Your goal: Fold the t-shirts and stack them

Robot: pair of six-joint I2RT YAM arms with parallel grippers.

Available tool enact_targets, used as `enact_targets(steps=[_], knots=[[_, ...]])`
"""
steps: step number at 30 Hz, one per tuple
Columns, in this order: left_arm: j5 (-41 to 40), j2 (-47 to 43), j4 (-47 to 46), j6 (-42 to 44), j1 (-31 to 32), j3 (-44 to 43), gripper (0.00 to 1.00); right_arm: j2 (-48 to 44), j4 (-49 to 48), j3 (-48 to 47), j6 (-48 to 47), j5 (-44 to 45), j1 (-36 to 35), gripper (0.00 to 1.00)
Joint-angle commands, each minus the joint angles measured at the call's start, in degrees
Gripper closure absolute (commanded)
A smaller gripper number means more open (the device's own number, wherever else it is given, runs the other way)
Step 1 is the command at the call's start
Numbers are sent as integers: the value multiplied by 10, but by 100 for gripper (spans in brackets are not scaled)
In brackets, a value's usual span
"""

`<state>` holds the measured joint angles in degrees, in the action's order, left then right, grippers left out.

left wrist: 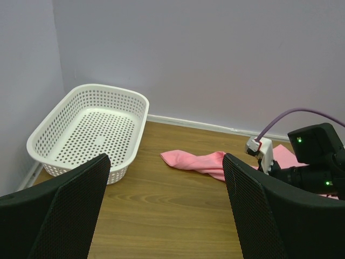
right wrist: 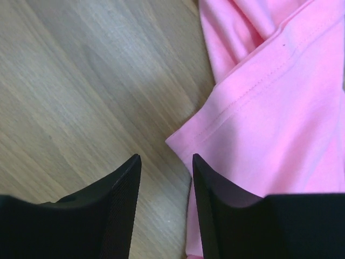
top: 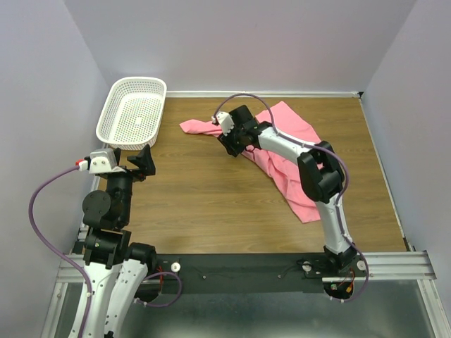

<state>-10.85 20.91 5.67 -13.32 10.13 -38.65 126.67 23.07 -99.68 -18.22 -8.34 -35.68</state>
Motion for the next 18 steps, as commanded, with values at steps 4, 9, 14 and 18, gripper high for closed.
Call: enact_targets(steps=[4, 9, 14, 18], knots=[[7, -1, -6, 3, -3, 2, 7, 52, 15, -46, 3, 39, -4, 48], [7, -2, -6, 2, -3, 0, 7, 60, 21, -38, 5, 24, -4, 60], [7, -2, -6, 2, -3, 1, 7, 66, 32, -26, 9, -3, -4, 88], [8, -2, -6, 2, -3, 1, 7, 54, 33, -18, 5, -15, -4, 99]])
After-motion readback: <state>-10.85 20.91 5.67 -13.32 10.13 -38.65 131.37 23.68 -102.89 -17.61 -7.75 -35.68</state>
